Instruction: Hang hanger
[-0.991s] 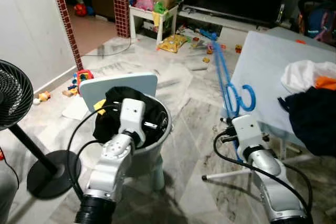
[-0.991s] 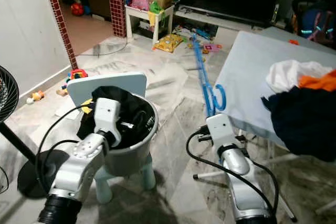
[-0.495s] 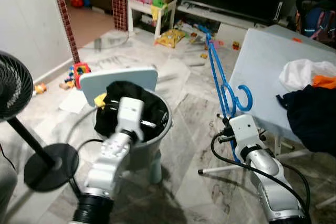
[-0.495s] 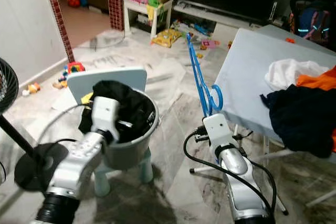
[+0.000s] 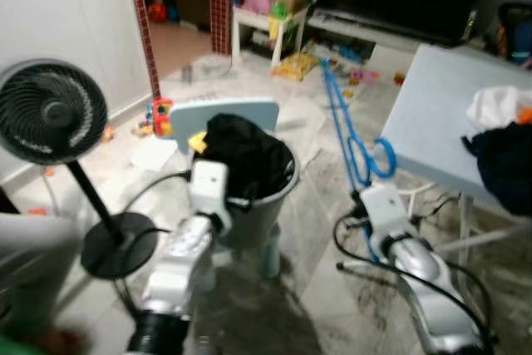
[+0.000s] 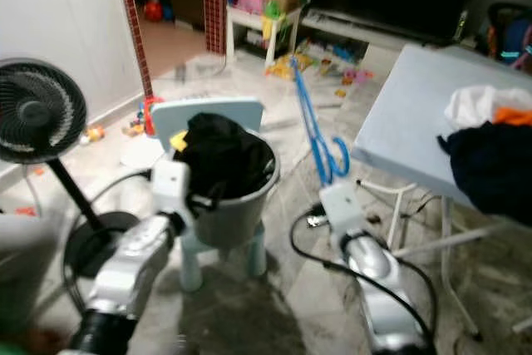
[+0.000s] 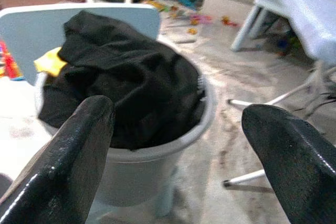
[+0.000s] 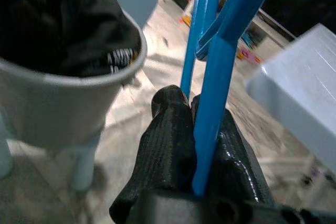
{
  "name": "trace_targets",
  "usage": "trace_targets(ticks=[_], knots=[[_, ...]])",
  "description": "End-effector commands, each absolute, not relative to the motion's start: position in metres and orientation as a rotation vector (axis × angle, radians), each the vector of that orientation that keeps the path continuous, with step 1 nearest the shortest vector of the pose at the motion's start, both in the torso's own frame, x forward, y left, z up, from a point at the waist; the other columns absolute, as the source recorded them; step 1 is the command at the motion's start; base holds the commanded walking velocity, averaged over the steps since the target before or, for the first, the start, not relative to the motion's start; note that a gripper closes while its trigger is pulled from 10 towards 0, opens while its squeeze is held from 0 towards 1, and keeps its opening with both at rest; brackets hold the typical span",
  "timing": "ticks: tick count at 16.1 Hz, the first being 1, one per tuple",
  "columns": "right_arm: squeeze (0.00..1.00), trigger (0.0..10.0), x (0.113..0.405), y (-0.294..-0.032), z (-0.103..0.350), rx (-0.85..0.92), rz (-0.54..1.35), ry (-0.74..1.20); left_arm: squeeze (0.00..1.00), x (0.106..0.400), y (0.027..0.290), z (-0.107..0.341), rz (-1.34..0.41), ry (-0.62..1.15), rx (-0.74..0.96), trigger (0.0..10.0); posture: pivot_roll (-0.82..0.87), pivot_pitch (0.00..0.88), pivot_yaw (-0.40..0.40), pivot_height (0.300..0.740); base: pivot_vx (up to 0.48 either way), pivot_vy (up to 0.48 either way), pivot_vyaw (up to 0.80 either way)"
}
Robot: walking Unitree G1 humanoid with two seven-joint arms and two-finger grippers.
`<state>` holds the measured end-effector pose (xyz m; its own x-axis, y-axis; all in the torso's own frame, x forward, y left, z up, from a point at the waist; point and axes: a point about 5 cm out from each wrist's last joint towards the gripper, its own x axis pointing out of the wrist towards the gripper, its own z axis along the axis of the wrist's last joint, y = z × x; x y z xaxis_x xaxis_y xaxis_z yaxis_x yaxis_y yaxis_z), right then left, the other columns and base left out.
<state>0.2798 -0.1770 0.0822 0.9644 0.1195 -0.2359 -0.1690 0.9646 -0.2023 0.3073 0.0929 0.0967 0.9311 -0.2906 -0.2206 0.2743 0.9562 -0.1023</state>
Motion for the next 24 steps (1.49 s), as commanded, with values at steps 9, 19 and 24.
trace_targets(ticks=[9,19,24], knots=[[0.00,10.0,0.283,-0.174,0.095,-0.225,0.176,0.170,0.00,0.323,0.109,0.090,-0.182,0.311,-0.303,10.0,0.09,0.000,-0.128,0.740,0.000,0.000,0.04],[0.00,10.0,0.281,-0.170,0.097,-0.221,0.207,0.156,0.00,0.324,0.103,0.077,-0.122,0.379,-0.377,10.0,0.08,0.000,-0.130,0.740,0.240,0.000,0.34],[0.00,10.0,0.279,-0.168,0.095,-0.214,0.213,0.170,0.00,0.324,0.099,0.074,-0.126,0.390,-0.378,10.0,0.07,0.000,-0.129,0.740,0.169,0.000,0.09]])
